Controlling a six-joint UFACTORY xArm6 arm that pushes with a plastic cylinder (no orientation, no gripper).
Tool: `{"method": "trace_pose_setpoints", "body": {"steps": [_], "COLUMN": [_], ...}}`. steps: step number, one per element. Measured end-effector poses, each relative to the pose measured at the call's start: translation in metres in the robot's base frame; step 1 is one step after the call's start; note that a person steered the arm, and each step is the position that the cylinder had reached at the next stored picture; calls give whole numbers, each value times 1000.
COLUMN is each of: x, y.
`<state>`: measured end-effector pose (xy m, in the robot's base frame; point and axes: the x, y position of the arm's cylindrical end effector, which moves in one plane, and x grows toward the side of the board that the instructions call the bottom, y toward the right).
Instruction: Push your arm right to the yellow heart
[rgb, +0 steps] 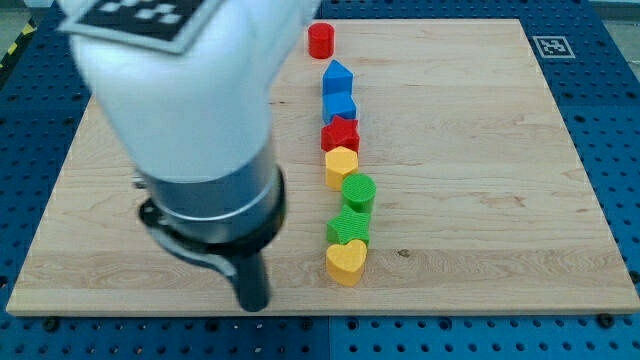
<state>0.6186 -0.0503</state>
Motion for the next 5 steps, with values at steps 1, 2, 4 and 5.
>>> {"method": "trace_pose_setpoints", "body": {"steps": [1,2,4,5], "x": [0,-1,-1,-1], "y": [54,55,69,98]}}
